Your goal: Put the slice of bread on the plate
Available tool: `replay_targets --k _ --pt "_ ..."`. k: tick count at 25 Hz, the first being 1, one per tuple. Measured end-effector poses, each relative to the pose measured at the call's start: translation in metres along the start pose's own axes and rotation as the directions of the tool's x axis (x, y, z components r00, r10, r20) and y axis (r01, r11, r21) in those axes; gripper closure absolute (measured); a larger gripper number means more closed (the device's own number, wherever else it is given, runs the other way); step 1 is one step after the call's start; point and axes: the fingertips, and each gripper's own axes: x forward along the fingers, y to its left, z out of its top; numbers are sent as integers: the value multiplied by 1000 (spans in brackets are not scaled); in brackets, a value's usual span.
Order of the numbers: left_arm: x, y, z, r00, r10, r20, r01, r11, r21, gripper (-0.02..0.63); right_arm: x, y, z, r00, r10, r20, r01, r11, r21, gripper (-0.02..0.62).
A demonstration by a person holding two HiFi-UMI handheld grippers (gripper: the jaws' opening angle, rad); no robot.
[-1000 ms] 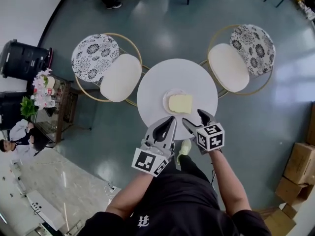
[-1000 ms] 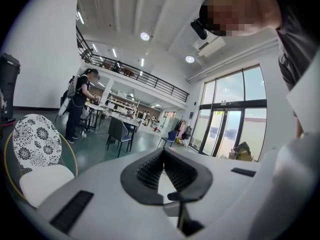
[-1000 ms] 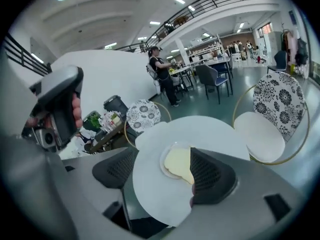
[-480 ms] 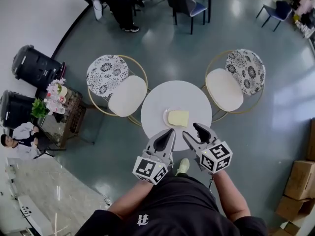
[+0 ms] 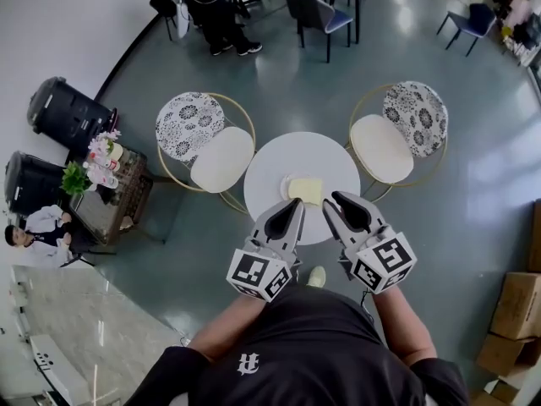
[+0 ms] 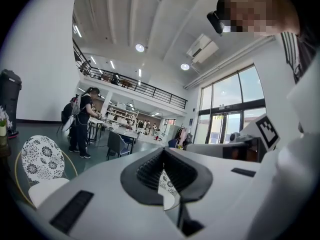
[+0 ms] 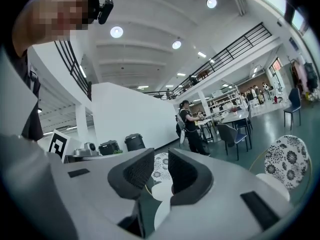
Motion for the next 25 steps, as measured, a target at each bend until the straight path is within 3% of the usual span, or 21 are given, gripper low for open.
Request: replay_targets --k 9,25 --pt "-17 -17 14 1000 6 23 -7 999 37 600 -11 19 12 999 5 36 -4 1000 -31 589" --pt "-30 -19 23 999 2 41 -5 998 66 600 -7 39 13 999 18 32 -15 996 -88 589"
